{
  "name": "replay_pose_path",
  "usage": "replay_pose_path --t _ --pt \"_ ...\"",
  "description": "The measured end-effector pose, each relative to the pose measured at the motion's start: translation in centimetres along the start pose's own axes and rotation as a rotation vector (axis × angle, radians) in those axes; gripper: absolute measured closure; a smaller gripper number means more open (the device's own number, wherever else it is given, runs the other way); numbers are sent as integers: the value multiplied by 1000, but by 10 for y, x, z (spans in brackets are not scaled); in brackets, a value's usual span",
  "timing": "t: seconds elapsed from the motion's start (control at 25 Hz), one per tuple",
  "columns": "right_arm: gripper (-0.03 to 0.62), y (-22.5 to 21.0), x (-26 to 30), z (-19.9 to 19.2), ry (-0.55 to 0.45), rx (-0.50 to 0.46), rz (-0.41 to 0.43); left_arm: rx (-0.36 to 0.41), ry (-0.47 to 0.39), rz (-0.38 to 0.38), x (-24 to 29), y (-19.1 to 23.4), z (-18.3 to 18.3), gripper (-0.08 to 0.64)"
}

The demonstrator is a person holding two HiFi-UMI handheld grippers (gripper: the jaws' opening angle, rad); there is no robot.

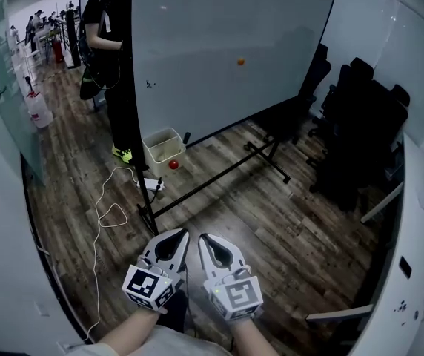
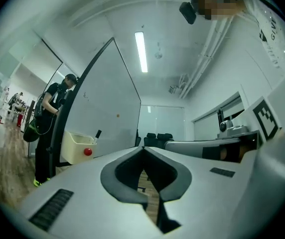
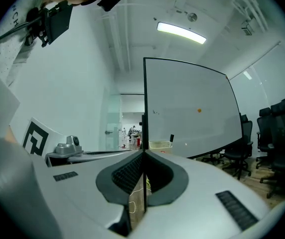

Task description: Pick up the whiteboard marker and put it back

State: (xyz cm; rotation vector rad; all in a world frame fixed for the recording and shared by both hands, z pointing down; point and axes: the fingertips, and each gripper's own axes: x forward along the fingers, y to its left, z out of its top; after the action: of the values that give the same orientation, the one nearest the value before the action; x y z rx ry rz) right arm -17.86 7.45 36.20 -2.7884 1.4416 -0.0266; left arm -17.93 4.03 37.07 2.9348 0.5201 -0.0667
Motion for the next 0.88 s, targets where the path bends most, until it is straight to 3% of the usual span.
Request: replay_pose_path --t 0.32,0.64,0.88 --pt "572 -36 80 -9 39 -21 31 -19 27 35 65 65 -6 545" --pt "572 -76 157 -15 61 -38 6 -25 62 -9 120 118 -19 545" --pt "572 -93 184 -21 76 -60 -10 -32 84 -17 142 138 -34 545"
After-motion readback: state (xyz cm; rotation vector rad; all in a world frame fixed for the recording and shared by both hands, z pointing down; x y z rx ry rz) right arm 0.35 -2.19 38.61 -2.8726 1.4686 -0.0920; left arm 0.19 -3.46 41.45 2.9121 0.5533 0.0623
